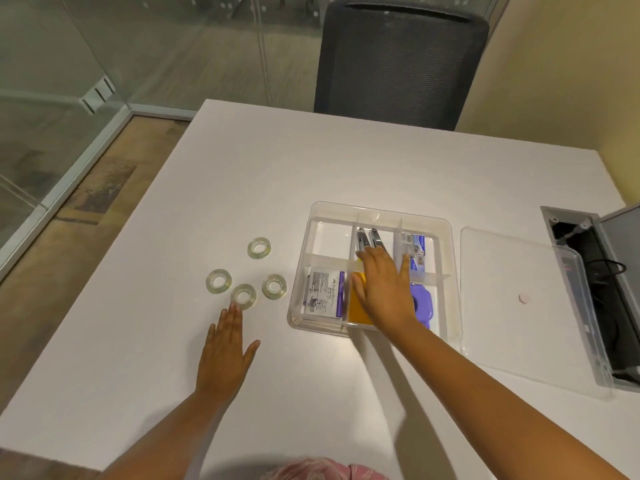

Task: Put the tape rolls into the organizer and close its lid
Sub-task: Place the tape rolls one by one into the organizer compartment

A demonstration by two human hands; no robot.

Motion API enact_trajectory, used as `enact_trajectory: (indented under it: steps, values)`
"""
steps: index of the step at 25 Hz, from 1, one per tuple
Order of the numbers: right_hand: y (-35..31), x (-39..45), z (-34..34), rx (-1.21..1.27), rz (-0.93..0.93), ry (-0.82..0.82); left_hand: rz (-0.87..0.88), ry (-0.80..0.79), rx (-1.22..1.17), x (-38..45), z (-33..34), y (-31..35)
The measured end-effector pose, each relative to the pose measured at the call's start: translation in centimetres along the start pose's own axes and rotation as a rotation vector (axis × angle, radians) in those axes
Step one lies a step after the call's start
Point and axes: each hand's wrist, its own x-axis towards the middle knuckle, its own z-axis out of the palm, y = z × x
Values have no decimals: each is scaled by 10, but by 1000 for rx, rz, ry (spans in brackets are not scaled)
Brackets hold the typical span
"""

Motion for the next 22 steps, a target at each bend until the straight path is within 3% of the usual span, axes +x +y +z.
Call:
enact_trajectory:
  steps: [8,13,22]
  values:
    - [-65,20,20,14,-323,-64,-12,26,15,-3,10,-4]
    - [-90,39,42,-66,-479,-289,18,82,-5,0,14,-7]
    - [-130,57,70,-301,-471,-424,52,287,-16,-2,18,-9]
